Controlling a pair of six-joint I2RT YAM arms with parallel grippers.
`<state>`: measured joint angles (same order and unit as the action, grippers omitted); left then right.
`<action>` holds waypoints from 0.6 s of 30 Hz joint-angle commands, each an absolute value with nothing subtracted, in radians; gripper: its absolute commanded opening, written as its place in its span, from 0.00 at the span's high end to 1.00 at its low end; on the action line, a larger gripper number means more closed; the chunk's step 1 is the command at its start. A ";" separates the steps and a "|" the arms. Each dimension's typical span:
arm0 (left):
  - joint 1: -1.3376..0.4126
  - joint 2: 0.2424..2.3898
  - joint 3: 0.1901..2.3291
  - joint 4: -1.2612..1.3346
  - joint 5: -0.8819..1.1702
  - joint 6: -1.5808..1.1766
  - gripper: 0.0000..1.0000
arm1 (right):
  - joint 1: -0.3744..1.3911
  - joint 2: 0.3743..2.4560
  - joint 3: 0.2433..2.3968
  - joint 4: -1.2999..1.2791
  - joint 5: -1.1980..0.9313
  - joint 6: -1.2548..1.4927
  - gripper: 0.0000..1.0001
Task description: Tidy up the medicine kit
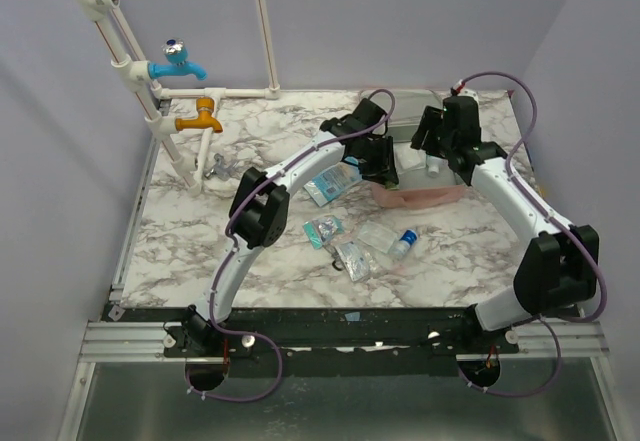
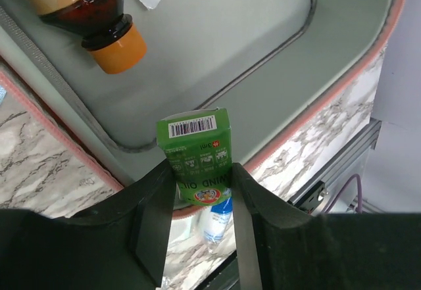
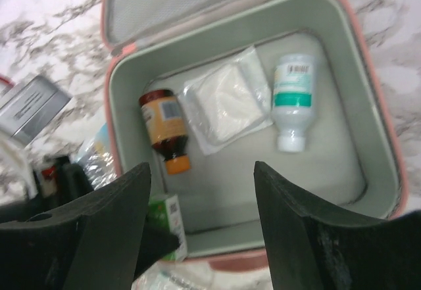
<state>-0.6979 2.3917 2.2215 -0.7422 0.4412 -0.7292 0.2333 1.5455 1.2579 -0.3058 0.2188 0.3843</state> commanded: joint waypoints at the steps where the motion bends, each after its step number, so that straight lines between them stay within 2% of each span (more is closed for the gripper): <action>1: -0.707 2.420 2.252 -0.734 0.427 -0.713 0.60 | 0.237 1.444 1.160 -0.270 0.051 0.478 0.33; 11: -0.707 2.462 2.251 -0.725 0.391 -0.714 0.56 | 0.276 1.286 1.032 -0.336 -0.046 0.498 0.32; 18: -0.706 2.436 2.184 -0.691 0.418 -0.696 0.37 | 0.276 1.168 0.871 -0.410 -0.039 0.575 0.24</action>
<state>-0.7025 2.4245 2.2311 -0.6807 0.4313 -0.7280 0.2741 1.2205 0.9512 -0.3336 -0.0101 0.5148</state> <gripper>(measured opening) 0.575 0.744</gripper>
